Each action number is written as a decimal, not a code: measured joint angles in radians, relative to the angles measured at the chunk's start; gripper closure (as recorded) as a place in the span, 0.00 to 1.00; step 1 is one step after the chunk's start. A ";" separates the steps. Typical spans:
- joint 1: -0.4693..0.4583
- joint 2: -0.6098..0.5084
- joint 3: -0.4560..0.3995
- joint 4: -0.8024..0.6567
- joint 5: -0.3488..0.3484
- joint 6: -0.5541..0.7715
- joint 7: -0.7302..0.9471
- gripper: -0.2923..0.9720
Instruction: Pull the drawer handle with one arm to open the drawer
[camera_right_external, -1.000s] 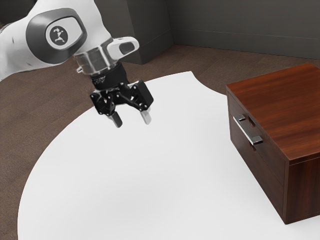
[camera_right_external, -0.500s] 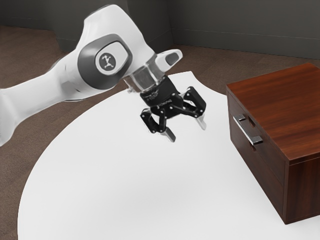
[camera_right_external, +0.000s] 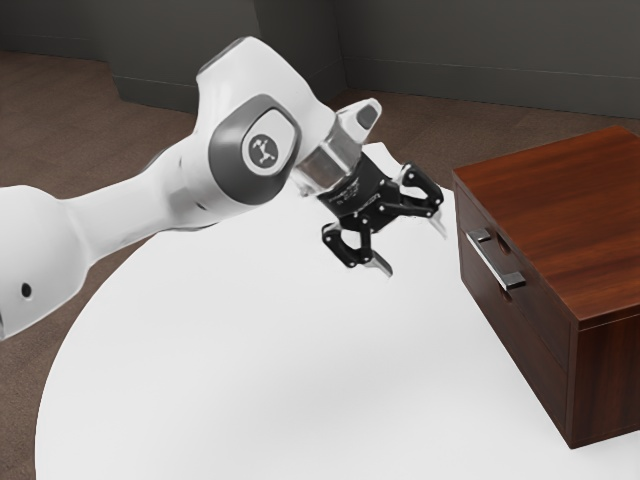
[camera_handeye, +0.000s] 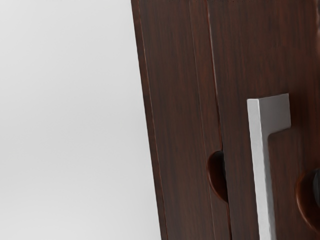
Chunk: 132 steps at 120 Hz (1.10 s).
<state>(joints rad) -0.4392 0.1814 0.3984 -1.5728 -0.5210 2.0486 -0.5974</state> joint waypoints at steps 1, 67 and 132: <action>-0.004 -0.001 0.004 0.000 -0.002 0.003 -0.002 0.28; -0.146 0.023 0.107 -0.011 -0.086 0.120 -0.088 0.36; -0.160 0.063 0.102 -0.011 -0.103 0.141 -0.118 0.45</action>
<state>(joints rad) -0.5988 0.2447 0.5002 -1.5840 -0.6243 2.1895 -0.7153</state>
